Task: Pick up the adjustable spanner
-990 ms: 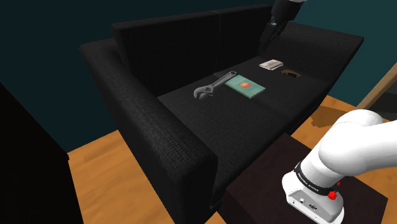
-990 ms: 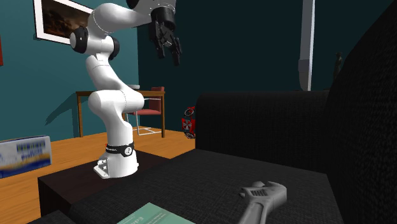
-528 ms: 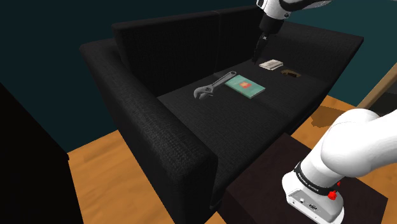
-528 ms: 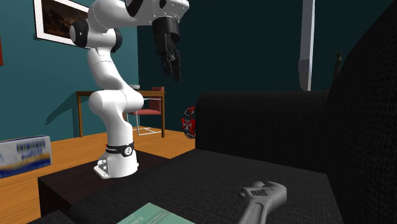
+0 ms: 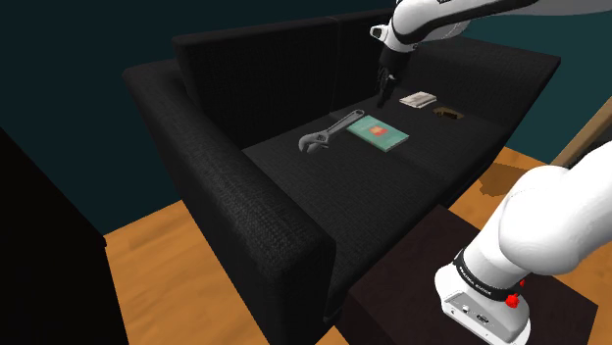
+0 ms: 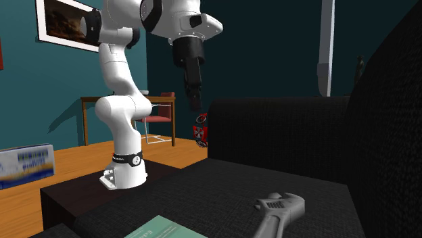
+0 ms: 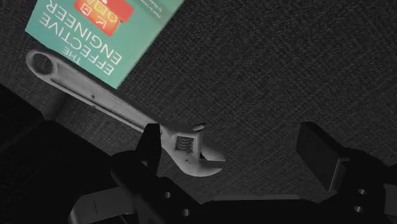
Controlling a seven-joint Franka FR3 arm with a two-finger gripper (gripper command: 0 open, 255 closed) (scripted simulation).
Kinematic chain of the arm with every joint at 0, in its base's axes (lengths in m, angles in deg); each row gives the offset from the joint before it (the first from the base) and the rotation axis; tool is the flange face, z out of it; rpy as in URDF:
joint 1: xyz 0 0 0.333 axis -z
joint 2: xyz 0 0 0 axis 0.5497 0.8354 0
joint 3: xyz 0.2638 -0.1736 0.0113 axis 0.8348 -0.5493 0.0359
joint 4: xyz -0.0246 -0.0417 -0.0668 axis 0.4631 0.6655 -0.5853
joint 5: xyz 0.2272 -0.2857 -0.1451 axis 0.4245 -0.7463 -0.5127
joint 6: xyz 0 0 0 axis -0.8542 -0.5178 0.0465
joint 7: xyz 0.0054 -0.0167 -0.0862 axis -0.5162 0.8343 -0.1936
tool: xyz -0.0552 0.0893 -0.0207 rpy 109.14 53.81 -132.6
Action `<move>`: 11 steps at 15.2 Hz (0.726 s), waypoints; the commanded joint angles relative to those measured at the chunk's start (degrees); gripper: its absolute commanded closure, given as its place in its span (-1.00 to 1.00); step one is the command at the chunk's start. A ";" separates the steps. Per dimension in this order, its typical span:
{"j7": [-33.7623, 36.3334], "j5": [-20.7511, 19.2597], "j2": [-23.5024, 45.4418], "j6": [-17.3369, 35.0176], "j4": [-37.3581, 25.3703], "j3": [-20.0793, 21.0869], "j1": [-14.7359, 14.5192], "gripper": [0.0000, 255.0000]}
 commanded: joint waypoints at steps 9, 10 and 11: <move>-28.38 10.18 24.45 7.31 -12.77 -4.40 -2.32 -1.00; -30.96 11.27 26.88 7.66 -14.36 -4.12 -2.01 -1.00; -33.45 12.28 29.28 7.95 -16.01 -3.73 -1.64 -1.00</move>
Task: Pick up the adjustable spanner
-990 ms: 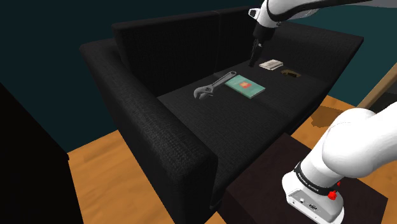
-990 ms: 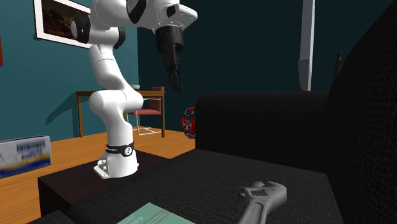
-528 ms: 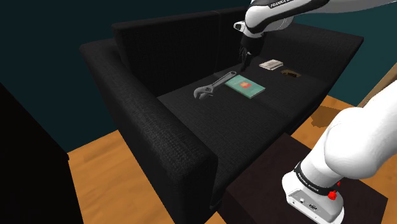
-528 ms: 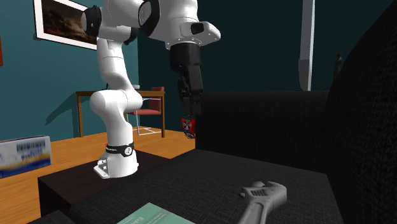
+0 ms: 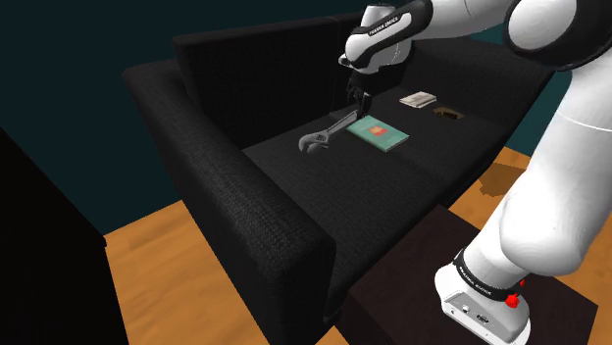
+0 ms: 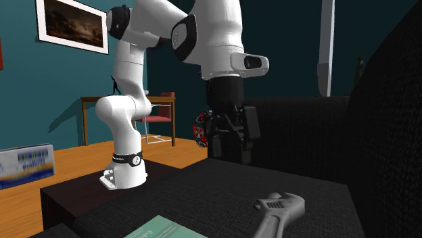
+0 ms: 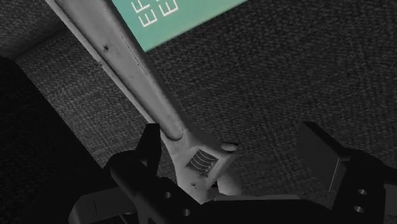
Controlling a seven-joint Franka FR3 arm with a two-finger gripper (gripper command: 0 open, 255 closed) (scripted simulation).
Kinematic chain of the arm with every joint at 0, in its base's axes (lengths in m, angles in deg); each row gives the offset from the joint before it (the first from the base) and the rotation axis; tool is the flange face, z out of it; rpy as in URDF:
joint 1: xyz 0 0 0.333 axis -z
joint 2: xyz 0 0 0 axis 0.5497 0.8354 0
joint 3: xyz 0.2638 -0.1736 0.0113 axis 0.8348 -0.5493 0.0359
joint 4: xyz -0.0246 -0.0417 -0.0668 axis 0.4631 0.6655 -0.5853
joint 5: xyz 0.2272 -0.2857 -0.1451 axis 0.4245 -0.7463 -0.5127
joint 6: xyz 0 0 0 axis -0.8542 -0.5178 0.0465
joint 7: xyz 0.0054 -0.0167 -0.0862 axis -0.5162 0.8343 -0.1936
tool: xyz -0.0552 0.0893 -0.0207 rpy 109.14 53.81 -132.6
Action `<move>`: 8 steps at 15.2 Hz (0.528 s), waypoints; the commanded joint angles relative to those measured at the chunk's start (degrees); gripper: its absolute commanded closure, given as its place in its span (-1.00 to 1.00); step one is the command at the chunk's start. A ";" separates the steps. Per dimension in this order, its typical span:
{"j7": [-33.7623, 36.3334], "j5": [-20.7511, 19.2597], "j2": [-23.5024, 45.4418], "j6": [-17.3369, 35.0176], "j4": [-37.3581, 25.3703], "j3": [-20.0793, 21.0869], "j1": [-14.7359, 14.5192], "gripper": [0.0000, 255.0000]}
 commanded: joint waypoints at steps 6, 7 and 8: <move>-15.49 4.79 16.03 1.45 -12.05 3.97 3.29 -1.00; -17.25 5.03 18.23 1.45 -14.04 4.68 3.79 -1.00; -18.92 5.19 20.43 1.41 -16.08 5.37 4.26 -1.00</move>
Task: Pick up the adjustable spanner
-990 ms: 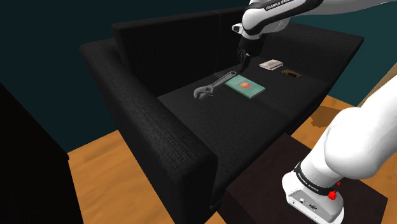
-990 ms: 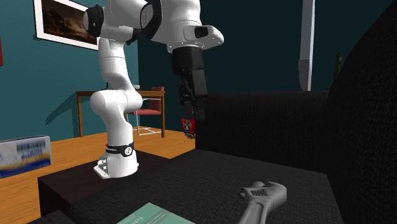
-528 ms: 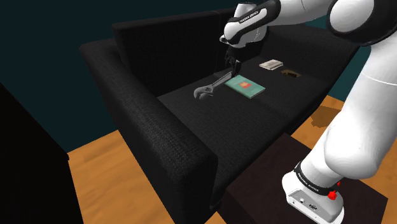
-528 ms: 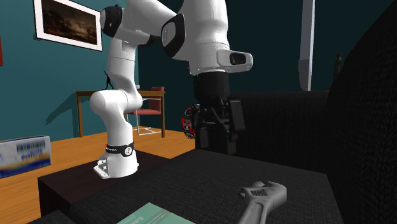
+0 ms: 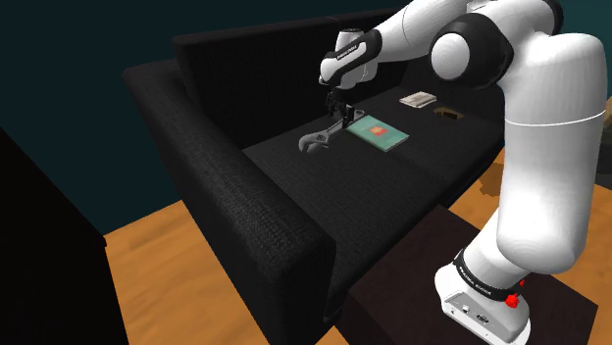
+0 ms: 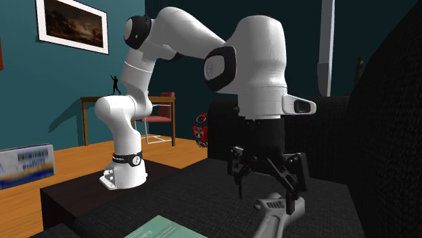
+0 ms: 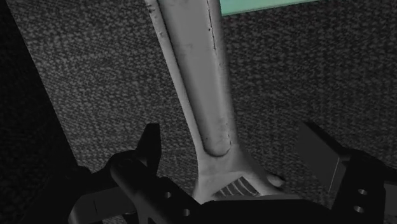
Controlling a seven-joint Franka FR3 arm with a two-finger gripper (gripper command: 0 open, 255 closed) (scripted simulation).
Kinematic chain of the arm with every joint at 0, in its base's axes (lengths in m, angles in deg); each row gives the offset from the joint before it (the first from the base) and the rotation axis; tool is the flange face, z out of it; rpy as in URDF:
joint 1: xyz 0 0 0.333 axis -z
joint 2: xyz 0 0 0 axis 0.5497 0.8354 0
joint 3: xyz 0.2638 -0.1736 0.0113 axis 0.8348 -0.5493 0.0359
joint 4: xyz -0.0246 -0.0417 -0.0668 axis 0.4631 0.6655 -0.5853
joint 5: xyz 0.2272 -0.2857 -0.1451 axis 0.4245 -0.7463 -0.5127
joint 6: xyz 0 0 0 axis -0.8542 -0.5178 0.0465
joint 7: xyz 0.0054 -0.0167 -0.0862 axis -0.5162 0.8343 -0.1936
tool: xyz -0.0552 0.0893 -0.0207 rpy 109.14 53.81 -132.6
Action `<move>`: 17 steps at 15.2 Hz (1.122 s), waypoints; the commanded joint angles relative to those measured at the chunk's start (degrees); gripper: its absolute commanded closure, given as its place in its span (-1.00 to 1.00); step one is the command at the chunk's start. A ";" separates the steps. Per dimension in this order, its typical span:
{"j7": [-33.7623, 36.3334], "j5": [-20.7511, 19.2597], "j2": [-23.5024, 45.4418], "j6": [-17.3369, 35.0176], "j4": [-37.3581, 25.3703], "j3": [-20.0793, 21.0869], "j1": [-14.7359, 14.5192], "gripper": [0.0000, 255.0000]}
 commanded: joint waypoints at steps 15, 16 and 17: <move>-4.10 1.58 7.23 4.65 -2.11 2.20 1.54 1.00; -4.09 1.57 7.18 4.63 -2.09 2.19 1.52 1.00; -4.12 1.56 7.16 4.56 -2.14 2.17 1.55 1.00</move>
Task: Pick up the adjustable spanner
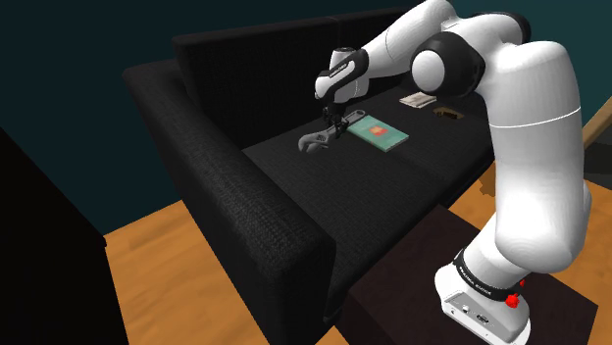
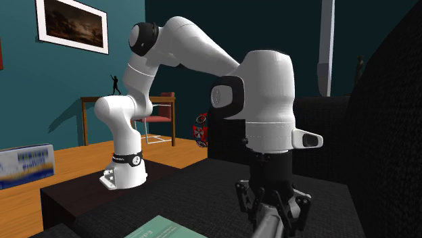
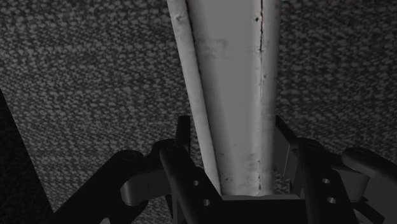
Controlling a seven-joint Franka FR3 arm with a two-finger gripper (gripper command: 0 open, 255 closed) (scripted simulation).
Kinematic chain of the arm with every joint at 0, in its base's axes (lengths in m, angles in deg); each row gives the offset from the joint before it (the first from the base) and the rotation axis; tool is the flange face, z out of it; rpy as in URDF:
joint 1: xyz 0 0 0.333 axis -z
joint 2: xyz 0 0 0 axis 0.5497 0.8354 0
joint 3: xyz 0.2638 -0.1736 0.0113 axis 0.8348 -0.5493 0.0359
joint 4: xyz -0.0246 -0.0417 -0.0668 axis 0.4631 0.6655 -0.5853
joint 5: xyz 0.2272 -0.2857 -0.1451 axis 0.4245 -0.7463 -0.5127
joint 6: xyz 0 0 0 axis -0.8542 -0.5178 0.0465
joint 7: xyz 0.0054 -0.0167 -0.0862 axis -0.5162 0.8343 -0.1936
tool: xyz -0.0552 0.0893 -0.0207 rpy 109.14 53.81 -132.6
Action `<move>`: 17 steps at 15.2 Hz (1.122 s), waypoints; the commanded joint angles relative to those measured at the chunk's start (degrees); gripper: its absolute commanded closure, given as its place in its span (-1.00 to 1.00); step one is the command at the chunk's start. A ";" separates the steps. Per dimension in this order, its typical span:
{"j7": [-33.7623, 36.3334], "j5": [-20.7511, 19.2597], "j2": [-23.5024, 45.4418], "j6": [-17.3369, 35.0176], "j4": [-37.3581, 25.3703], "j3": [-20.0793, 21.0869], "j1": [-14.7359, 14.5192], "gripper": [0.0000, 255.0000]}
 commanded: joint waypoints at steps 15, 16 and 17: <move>1.13 -1.90 -4.48 -6.66 -2.31 -1.27 -0.82 1.00; 1.21 -2.05 -4.84 -7.26 -2.57 -1.36 -0.87 1.00; 1.29 -2.19 -5.19 -7.86 -2.84 -1.44 -0.92 1.00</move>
